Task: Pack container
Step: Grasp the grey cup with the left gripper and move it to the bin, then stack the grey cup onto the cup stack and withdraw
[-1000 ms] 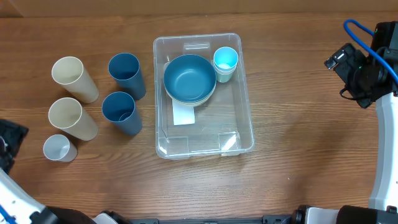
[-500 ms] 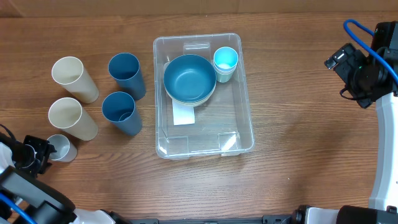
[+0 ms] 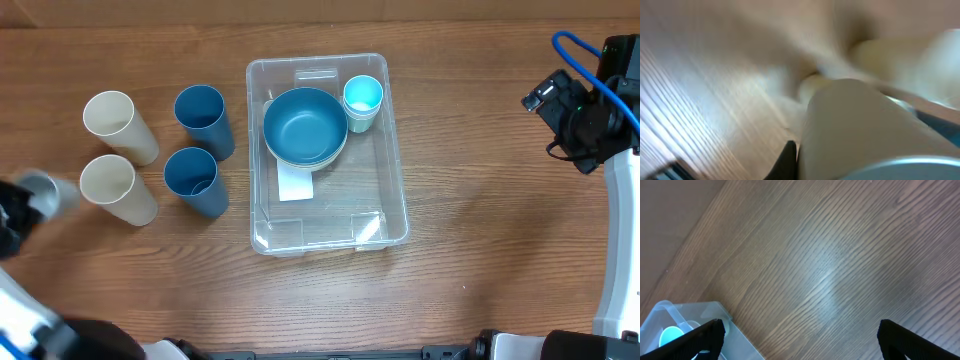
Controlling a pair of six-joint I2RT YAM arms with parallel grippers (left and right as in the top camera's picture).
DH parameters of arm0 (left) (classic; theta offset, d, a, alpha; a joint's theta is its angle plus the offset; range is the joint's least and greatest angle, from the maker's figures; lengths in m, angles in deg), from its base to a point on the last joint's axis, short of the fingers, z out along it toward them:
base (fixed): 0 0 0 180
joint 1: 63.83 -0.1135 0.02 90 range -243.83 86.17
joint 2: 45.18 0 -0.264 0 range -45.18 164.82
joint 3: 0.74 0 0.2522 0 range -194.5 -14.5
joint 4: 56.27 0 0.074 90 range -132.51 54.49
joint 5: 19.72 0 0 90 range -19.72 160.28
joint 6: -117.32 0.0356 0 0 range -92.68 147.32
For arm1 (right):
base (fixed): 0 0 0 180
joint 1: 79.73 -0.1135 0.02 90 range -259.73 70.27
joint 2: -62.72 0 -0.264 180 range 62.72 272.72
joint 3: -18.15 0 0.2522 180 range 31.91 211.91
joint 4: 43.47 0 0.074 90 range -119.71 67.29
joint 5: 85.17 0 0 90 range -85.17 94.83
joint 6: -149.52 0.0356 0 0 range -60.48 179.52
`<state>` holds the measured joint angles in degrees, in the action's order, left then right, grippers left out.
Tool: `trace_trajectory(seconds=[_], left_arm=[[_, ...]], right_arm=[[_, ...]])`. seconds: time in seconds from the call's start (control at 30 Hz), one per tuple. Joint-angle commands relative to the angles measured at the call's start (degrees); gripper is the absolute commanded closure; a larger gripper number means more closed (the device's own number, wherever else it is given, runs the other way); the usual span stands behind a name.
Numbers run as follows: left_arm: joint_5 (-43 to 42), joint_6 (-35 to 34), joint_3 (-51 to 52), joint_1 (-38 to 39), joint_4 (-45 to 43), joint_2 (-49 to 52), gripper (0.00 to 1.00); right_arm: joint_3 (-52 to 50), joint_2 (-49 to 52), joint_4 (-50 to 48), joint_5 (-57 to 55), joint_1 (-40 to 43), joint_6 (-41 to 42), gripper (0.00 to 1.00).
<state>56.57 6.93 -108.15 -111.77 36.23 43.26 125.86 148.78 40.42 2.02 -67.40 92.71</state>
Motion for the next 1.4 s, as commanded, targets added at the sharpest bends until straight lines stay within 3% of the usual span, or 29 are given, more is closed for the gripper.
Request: trace_trajectory(seconds=[0.0,0.1,0.27,0.33,0.43,0.63,0.9,0.93,0.97,1.0,1.07,1.23,1.37], left_arm=[[0.1,3.4,-14.9,11.8,2.6,-9.1,0.96],[2.1,5.3,-20.1,30.0,-0.8,-11.8,0.96],[9.1,3.4,-19.1,57.8,-9.7,-7.6,0.96],[10.1,5.1,-19.1,66.2,-14.4,-1.7,0.96],[10.1,8.9,-19.1,72.4,-21.2,8.0,0.96],[9.2,11.6,-19.5,74.9,-30.8,23.5,0.96],[6.6,12.7,-19.5,75.4,-32.7,32.2,0.94],[6.6,12.7,-19.5,75.4,-33.1,32.5,0.86],[6.7,12.7,-19.5,75.4,-34.4,32.7,0.45],[6.8,12.7,-20.3,75.3,-34.3,32.5,0.36],[7.1,12.6,-23.5,75.3,-31.5,31.8,0.4],[19.0,8.5,-41.1,74.1,-10.8,26.0,0.42],[28.6,1.0,-46.8,69.7,3.6,18.8,0.3]], right_arm=[[0.2,-0.4,-0.2,-0.1,0.0,0.0,0.0],[0.2,-0.4,-0.2,-0.1,0.0,0.0,0.0],[0.2,-0.4,-0.2,-0.1,0.0,0.0,0.0],[0.2,-0.4,-0.2,-0.1,0.0,0.0,0.0],[0.2,-0.4,-0.2,-0.1,0.0,0.0,0.0],[0.2,-0.4,-0.2,-0.1,0.0,0.0,0.0],[0.2,-0.4,-0.2,-0.1,0.0,0.0,0.0],[0.2,-0.4,-0.2,-0.1,0.0,0.0,0.0],[0.2,-0.4,-0.2,-0.1,0.0,0.0,0.0],[0.2,-0.4,-0.2,-0.1,0.0,0.0,0.0],[0.2,-0.4,-0.2,-0.1,0.0,0.0,0.0],[0.2,-0.4,-0.2,-0.1,0.0,0.0,0.0],[0.2,-0.4,-0.2,-0.1,0.0,0.0,0.0]])
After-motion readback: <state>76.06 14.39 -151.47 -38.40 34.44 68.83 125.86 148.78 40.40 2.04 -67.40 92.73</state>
